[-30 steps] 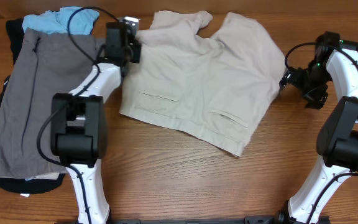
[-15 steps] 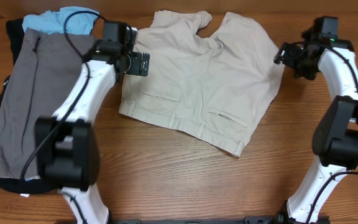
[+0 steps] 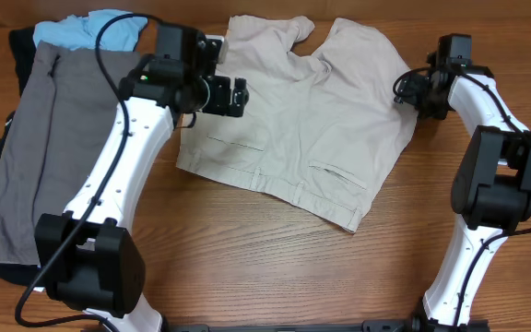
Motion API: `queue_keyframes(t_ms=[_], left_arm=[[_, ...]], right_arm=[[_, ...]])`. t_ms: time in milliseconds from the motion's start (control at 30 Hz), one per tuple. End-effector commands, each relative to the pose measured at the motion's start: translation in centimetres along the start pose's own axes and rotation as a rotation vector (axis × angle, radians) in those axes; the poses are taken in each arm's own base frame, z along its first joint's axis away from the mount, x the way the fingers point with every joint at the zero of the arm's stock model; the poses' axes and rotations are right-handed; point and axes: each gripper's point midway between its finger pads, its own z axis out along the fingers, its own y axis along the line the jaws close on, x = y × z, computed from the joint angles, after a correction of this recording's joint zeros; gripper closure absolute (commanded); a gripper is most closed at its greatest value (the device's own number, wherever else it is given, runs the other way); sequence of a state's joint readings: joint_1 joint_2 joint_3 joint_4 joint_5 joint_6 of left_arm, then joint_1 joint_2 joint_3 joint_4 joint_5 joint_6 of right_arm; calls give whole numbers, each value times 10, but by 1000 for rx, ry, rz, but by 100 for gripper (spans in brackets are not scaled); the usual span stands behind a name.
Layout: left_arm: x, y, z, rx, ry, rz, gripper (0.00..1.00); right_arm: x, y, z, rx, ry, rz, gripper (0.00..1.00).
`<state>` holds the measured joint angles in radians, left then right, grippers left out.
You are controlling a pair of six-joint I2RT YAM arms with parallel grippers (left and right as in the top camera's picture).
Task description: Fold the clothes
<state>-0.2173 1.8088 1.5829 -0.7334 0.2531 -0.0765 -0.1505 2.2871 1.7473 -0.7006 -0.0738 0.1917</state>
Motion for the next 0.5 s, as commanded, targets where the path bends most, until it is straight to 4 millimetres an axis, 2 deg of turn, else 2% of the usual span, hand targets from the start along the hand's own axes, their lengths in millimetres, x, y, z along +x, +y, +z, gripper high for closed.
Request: queue_keyframes(t_ms=[0, 33, 67, 133, 167, 300, 433, 467], left_arm=[[-1, -10, 2, 5, -1, 8, 0], [0, -13, 2, 8, 2, 12, 0], [1, -14, 3, 7, 6, 15, 0], [4, -18, 4, -4, 13, 26, 0], [4, -18, 4, -9, 17, 28, 0], [10, -24, 6, -14, 36, 39, 0], [21, -24, 5, -17, 81, 32, 0], [24, -23, 5, -18, 91, 30, 0]], right_arm=[[13, -10, 10, 35, 46, 32, 38], [18, -11, 10, 40, 63, 42, 53], [22, -13, 9, 47, 83, 59, 74], [34, -16, 6, 63, 131, 98, 96], [37, -18, 4, 70, 147, 115, 96], [52, -37, -30, 112, 227, 202, 96], [73, -63, -82, 166, 316, 344, 96], [77, -67, -89, 174, 331, 362, 96]])
